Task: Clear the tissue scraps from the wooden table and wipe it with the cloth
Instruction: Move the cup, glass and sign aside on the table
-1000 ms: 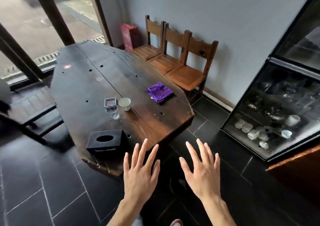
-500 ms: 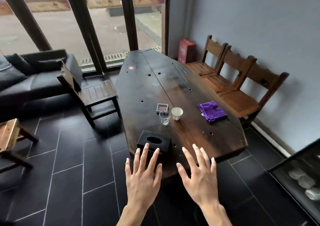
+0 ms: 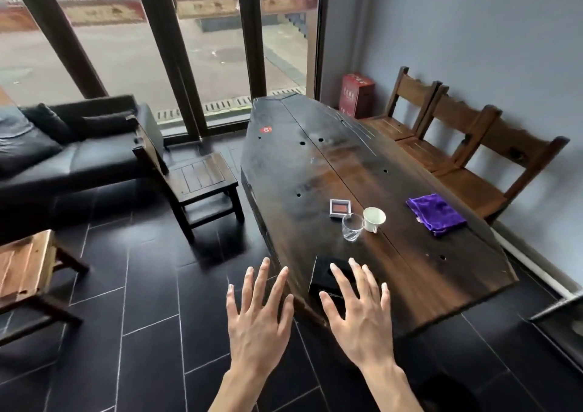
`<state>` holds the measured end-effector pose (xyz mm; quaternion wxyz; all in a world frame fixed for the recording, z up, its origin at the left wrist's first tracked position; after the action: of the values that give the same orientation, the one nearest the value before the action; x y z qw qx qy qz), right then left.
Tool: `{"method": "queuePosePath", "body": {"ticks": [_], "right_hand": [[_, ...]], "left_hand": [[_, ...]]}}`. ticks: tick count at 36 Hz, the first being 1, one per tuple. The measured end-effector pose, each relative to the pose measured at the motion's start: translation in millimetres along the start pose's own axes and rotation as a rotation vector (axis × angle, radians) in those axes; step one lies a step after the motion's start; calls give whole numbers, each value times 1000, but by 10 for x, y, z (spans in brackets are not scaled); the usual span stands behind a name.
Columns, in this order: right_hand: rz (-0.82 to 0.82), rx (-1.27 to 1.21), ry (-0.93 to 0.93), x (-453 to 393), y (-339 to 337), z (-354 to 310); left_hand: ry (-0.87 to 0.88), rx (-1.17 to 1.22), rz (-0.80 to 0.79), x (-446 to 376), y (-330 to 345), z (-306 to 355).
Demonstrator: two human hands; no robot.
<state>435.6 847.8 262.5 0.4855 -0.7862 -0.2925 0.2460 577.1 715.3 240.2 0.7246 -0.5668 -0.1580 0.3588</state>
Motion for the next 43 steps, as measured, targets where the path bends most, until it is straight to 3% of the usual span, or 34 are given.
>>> {"method": "queuePosePath", "body": {"ticks": [10,23,36,43], "right_hand": [[8,43,35,-483,223,-324],[12,34,102,-1499,561,-379],[162,-46,384,-2526,615,-57],[155,-3,507,-2745,580,139]], "left_hand": [[-11,35,-17,-448,13,-502],[67,32,-119,-1639,282,-628],[385,-102,-171,-3178,579,-363],[498,-68,-244,-3644,759,-141]]}}
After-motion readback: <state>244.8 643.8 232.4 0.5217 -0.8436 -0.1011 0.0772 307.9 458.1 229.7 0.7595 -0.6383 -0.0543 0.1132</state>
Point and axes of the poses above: each hand's wrist, its own x-axis away from the middle knuckle, its own y-axis out of the palm, z = x × y, the point moved 6 cm from there along -x, towards the middle knuckle, and after that the axes turned 4 degrees about -z, right-handed, at the moved point
